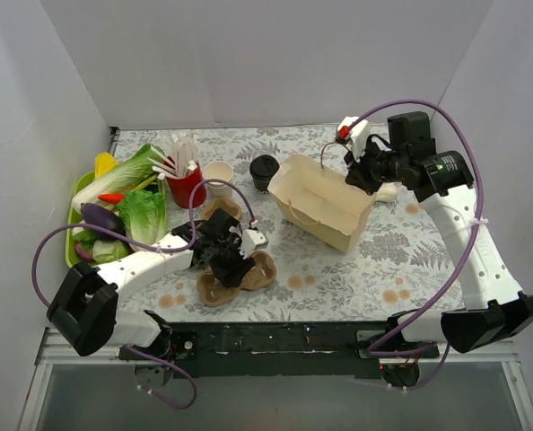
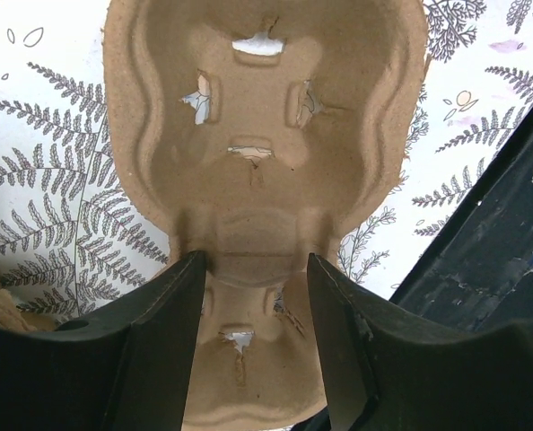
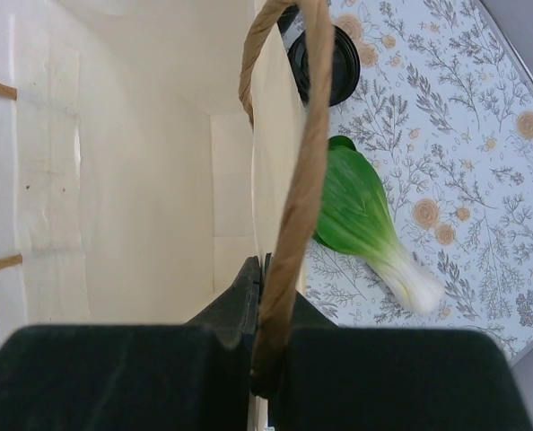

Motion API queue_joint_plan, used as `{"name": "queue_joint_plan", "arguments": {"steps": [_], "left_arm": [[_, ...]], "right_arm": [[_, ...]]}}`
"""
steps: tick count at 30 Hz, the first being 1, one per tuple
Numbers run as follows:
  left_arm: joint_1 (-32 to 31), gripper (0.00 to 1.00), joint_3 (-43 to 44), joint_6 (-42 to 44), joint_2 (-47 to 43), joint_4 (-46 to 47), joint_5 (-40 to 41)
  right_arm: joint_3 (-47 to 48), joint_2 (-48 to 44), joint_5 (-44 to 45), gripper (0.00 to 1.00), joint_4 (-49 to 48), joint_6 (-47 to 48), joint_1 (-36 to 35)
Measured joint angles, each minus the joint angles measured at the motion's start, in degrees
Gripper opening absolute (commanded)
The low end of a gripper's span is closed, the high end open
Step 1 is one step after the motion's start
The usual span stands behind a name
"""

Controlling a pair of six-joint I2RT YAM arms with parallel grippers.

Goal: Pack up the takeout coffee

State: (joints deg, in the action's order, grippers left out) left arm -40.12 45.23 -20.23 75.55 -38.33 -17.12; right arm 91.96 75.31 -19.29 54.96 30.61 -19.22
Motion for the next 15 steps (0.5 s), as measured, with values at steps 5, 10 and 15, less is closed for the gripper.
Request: {"name": "queue_joint_plan", "arguments": {"steps": [5,10,15], "left_arm": [[-1.2,0.47,-0.4,-0.6,0.0,0.8,1.4],[-1.6,0.48,-0.5,-1.0,0.0,1.0,2.5],[-1.6,0.50,-0.7,-1.2,-0.7,0.8,3.1]], "right_arm": [[0.0,0.0,0.3,0.01,-0.1,0.1,0.0],[0.0,0.0,0.9,0.01,-0.2,0.3,0.0],[0.0,0.0,1.2,0.01,-0.3,0.5,0.0]]}}
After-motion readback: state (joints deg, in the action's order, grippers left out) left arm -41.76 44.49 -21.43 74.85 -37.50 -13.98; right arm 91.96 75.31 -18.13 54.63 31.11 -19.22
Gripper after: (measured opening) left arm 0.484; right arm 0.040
